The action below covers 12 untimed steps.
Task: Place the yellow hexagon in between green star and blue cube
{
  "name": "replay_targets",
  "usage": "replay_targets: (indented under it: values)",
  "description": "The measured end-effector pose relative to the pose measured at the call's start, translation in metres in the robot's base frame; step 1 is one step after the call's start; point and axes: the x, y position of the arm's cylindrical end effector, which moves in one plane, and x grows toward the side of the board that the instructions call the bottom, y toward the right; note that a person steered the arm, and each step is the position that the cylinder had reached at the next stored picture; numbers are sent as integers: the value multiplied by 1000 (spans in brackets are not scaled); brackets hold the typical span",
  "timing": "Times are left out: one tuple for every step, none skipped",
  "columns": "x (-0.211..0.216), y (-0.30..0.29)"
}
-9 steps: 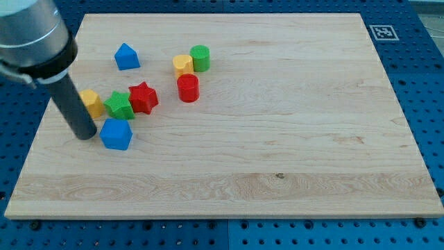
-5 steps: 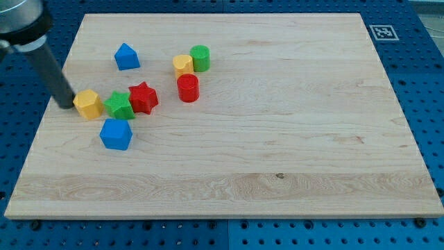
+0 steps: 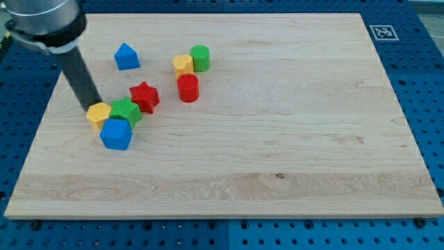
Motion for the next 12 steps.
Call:
replay_targets:
  values:
    - [0, -9]
    - [16, -4]
    - [19, 34]
    - [19, 48]
    - [19, 48]
    - [19, 33]
    - [16, 19]
    - [16, 19]
    - [22, 36]
    - [26, 42]
    - [29, 52]
    - [41, 76]
